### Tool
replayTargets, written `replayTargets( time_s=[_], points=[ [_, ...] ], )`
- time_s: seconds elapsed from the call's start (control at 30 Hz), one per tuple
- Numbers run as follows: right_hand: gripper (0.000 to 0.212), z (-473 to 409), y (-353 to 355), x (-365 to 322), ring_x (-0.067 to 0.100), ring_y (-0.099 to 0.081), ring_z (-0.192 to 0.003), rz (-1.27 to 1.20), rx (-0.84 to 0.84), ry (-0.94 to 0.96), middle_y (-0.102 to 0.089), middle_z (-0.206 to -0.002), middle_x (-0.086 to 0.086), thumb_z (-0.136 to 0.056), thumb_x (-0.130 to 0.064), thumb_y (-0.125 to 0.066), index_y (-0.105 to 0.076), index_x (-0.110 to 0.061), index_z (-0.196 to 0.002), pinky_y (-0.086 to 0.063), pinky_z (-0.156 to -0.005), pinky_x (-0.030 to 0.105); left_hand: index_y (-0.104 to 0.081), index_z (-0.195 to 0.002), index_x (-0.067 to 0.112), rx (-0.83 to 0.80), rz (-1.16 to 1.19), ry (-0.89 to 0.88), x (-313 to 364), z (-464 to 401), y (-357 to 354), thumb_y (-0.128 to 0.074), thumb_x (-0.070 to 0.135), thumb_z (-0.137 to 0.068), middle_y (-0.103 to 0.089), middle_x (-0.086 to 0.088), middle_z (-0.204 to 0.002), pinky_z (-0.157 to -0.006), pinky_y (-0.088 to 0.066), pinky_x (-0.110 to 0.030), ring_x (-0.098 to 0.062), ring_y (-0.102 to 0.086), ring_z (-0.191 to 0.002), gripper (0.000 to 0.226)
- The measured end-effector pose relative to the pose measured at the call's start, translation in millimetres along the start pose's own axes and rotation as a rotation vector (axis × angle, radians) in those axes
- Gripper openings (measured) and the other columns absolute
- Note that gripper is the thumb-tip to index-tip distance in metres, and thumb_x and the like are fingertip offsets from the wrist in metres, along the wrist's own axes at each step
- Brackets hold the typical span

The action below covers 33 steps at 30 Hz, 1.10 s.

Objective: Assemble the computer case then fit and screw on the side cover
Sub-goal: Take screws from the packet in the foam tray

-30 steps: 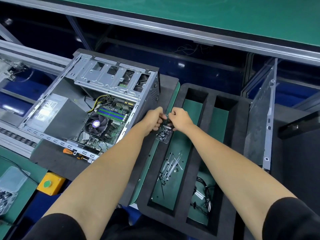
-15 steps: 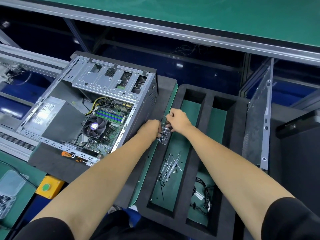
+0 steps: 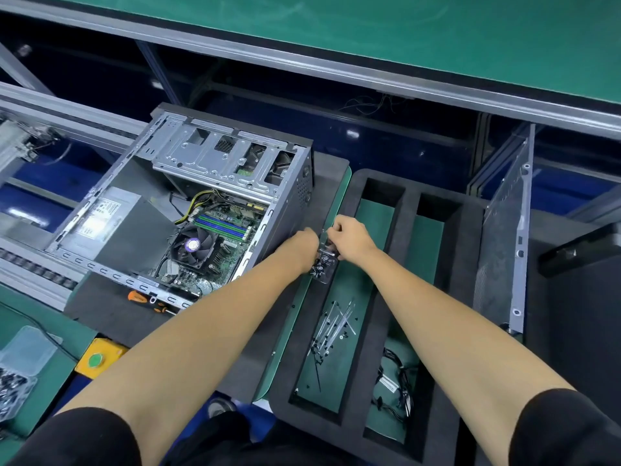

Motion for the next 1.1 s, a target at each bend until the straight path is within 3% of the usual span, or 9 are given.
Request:
replayTargets(
  time_s=[0.17,0.33,0.47,0.53,0.57,0.67,0.77,0.93,1.1],
  points=[
    [0.020,10.0,0.7,-4.6,0.022,-0.059,-0.077,0.175,-0.031,0.007,-0.067,-0.082,-0.003,-0.095,-0.035,-0.054,-0.051,-0.024,-0.078,-0.040,-0.062,0.033,-0.042,-0.137,0.000,0.061,-0.019,-0.071,12.3,17.7,13.7,-0.041,0.022,-0.105,-0.060,-0.021,-0.128,-0.095,-0.047,-0.045,-0.038,-0.059,-0.118,0.039],
    [0.024,21.5,3.1,-4.9,0.026,-0.056,-0.082,0.164,-0.076,0.013,-0.066,-0.086,0.002,-0.098,-0.034,-0.049,-0.051,-0.023,-0.077,-0.038,-0.069,0.037,-0.050,-0.134,0.003,-0.079,-0.139,-0.127,23.7,42.8,34.7,-0.048,0.007,-0.102,-0.048,-0.015,-0.119,-0.085,-0.049,-0.042,-0.034,-0.059,-0.111,0.032],
    [0.035,37.0,11.1,-14.4,0.029,-0.057,-0.087,0.284,0.065,0.008,-0.063,-0.088,0.000,-0.096,-0.049,-0.036,-0.047,-0.021,-0.080,-0.037,-0.070,0.038,-0.048,-0.126,-0.001,-0.050,-0.166,-0.247,13.8,61.3,61.9,-0.055,0.005,-0.099,-0.055,-0.015,-0.114,-0.076,-0.047,-0.040,-0.033,-0.060,-0.096,0.029],
    [0.041,47.7,15.8,-28.6,0.029,-0.057,-0.087,0.302,0.182,0.028,-0.063,-0.094,0.000,-0.086,-0.057,-0.028,-0.047,-0.021,-0.079,-0.041,-0.073,0.039,-0.054,-0.109,-0.002,-0.077,-0.122,-0.324,3.9,66.8,83.5,-0.050,0.013,-0.104,-0.057,-0.015,-0.093,-0.067,-0.042,-0.037,-0.029,-0.056,-0.078,0.016],
    [0.045,52.9,18.0,-37.3,0.029,-0.058,-0.088,0.293,0.241,0.046,-0.063,-0.097,-0.002,-0.081,-0.059,-0.024,-0.049,-0.021,-0.080,-0.043,-0.075,0.040,-0.055,-0.094,0.000,-0.123,-0.098,-0.359,-3.8,70.2,95.9,-0.047,0.018,-0.106,-0.057,-0.014,-0.081,-0.063,-0.042,-0.035,-0.027,-0.054,-0.068,0.024],
    [0.043,65.0,19.0,-69.7,0.025,-0.055,-0.085,0.254,0.417,0.126,-0.059,-0.095,-0.005,-0.078,-0.060,-0.024,-0.048,-0.025,-0.078,-0.041,-0.070,0.040,-0.045,-0.068,0.010,-0.360,0.275,-0.392,-39.9,76.1,128.5,-0.044,0.018,-0.107,-0.046,-0.001,-0.055,-0.044,-0.040,-0.025,-0.015,-0.041,-0.044,0.040],
    [0.030,78.6,2.3,-110.0,0.023,-0.051,-0.084,0.276,0.489,0.204,-0.054,-0.090,-0.004,-0.086,-0.050,-0.035,-0.046,-0.024,-0.077,-0.032,-0.061,0.037,-0.040,-0.080,0.009,-0.529,0.565,-0.377,-92.8,81.6,147.6,-0.039,0.005,-0.106,-0.044,-0.001,-0.062,-0.037,-0.027,-0.016,-0.008,-0.032,-0.047,0.027],
    [0.037,103.3,-57.2,-177.8,0.023,-0.042,-0.082,0.480,0.551,0.314,-0.042,-0.077,-0.004,-0.084,-0.045,-0.021,-0.042,-0.016,-0.076,-0.029,-0.053,0.033,-0.042,-0.086,0.010,-0.445,0.728,-0.365,-193.3,67.2,160.0,-0.039,-0.002,-0.103,-0.049,-0.005,-0.072,-0.039,-0.030,-0.015,-0.006,-0.035,-0.050,0.021],
    [0.025,128.7,-132.0,-243.7,0.023,-0.051,-0.072,0.595,0.596,0.456,-0.053,-0.069,-0.004,-0.085,-0.039,-0.041,-0.051,-0.021,-0.071,-0.028,-0.061,0.034,-0.046,-0.089,0.010,-0.300,0.910,-0.375,-270.1,61.4,171.2,-0.037,0.002,-0.107,-0.050,-0.002,-0.072,-0.044,-0.029,-0.016,-0.006,-0.031,-0.054,0.022]
  ],
)
Point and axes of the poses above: each hand's wrist, its own z-axis away from the middle knuckle, its own y-axis out of the back of the hand, x = y × z, the point moved 2 cm from there along -z, towards the middle knuckle
